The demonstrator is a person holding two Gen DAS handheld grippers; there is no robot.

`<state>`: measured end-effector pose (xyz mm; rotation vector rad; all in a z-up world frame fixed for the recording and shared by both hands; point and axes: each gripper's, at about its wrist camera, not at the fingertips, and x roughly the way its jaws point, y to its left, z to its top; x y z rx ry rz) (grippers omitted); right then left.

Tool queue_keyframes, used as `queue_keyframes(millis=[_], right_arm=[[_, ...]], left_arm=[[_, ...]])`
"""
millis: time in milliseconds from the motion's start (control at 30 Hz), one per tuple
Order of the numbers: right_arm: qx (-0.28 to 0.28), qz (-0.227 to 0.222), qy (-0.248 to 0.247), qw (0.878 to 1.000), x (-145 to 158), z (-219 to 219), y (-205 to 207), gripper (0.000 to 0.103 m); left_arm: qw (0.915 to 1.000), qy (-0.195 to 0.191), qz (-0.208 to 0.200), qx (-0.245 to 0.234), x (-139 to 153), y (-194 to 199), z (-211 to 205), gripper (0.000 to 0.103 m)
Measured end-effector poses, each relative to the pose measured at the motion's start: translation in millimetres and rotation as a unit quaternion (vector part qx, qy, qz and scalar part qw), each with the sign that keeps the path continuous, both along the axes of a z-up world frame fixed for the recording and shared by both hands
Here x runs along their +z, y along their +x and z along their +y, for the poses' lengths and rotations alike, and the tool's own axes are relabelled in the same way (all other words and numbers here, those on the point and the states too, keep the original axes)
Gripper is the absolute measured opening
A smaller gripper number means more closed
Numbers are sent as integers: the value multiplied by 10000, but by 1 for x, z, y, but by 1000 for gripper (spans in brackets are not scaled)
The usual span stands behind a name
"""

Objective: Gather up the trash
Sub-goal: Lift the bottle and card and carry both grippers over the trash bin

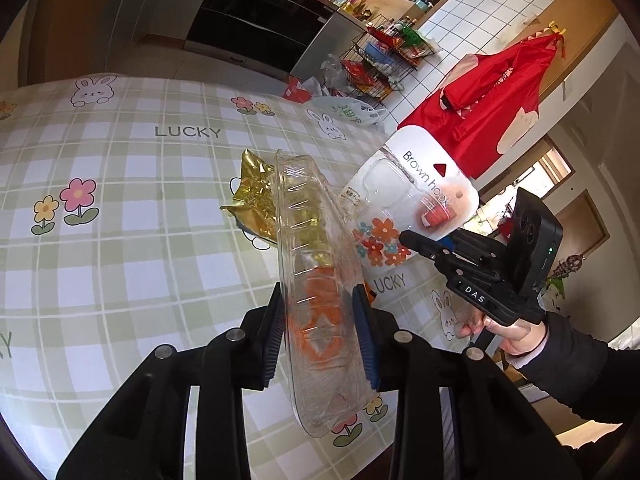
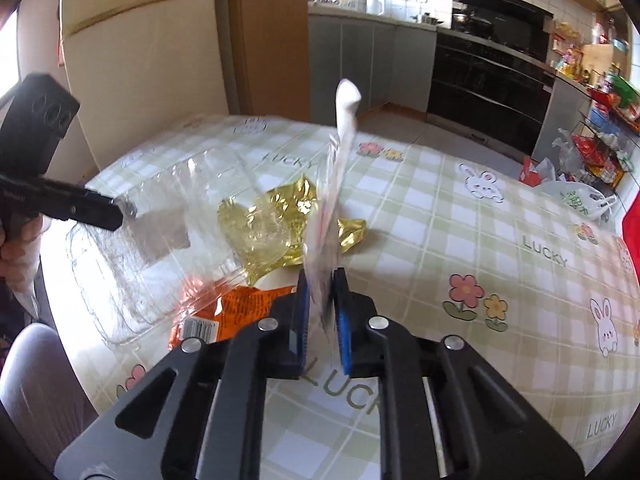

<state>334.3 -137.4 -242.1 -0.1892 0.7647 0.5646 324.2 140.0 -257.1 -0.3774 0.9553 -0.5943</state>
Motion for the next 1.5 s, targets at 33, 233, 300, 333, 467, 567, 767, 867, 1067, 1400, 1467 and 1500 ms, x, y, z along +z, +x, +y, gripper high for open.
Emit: queue_keyframes(millis=[33, 233, 300, 333, 467, 567, 767, 867, 1067, 1400, 1467, 1500], right_arm=[[-60, -36, 65, 10000, 5, -3, -3, 15], [-272, -146, 411, 9987, 27, -17, -24, 12], [-298, -180, 530, 9980, 33, -20, -34, 12], [-308, -208, 564, 9977, 37, -22, -39, 12], [-358, -300, 719, 9963, 50, -31, -60, 11], [-444, -374, 887, 9944, 62, -40, -79, 11], [-461, -592, 1142, 9906, 89, -54, -119, 11], [-422, -690, 1267, 9886, 102, -60, -143, 11], [-498, -637, 1316, 9880, 105, -64, -159, 11], [-428, -852, 1504, 9840, 133, -78, -200, 11], [-406, -845, 1551, 9834, 135, -81, -213, 11], [-401, -836, 1563, 9834, 135, -82, -220, 11]], left_arm=[[10000, -17, -29, 19, 2, -3, 0, 32], [9993, -15, -292, 233, 25, -24, 0, 32], [9987, -4, -394, 331, 34, -32, 2, 32], [9983, 11, -453, 377, 39, -36, 4, 32], [9962, -5, -651, 581, 59, -54, 7, 32], [9938, 11, -826, 741, 75, -71, 6, 32], [9878, -26, -1231, 950, 107, -115, 0, 27], [9859, -51, -1354, 978, 119, -135, -7, 13], [9913, 14, -988, 867, 94, -126, -34, 10], [9872, -286, -1283, 907, 133, -155, -42, 10], [9855, -311, -1403, 902, 146, -167, -46, 10], [9846, -293, -1461, 910, 152, -173, -49, 10]])
